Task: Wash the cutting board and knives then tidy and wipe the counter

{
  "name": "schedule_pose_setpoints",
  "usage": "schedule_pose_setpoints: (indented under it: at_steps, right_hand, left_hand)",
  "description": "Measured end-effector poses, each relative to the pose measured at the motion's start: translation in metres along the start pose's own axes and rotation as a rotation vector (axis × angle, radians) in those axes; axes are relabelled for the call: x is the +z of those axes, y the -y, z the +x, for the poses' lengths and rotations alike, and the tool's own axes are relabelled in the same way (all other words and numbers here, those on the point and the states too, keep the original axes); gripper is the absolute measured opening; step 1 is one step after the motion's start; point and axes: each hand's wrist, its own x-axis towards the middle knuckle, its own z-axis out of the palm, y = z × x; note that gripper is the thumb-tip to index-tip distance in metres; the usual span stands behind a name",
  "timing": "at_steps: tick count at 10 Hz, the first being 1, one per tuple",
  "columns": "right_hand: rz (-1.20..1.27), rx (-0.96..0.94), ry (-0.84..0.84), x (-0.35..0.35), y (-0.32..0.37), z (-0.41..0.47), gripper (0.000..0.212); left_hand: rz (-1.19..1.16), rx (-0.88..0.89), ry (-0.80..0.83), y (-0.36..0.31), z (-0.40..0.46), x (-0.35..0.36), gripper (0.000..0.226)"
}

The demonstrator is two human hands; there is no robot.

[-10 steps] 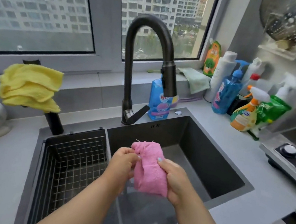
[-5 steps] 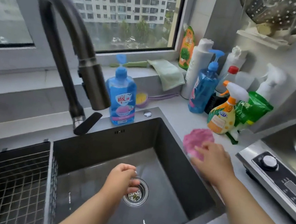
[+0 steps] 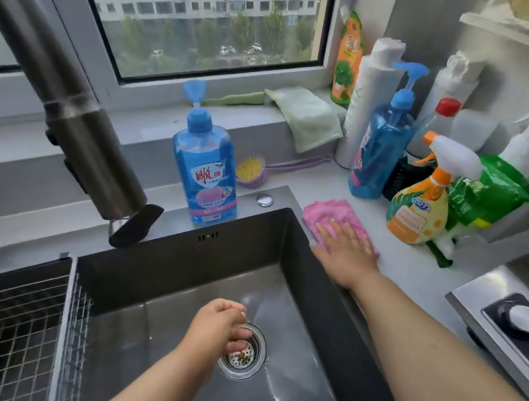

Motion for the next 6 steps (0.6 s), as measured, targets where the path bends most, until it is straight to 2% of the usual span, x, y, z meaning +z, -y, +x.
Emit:
schedule_pose_setpoints:
  at_steps: [2,4,6]
  right_hand:
    - [-0.02,-0.061,-0.036,0.005,-0.007,-0.002,0.059]
    - [-0.026,-0.08,-0.055,0.017,-0.02,-0.047,0.057]
    - [0.094,-0.032,-0.045,0.015,-0.017,-0.077,0.055]
  left_hand:
    - [0.004,0.023,-0.022,-0.005,0.0,-0.005,0.012]
    - [0.016,0.082,-0.029,-0.016,-0.012,-0.004,0.015]
    - [0.054,0.155,-0.037,-0.032,-0.034,-0.02,0.015]
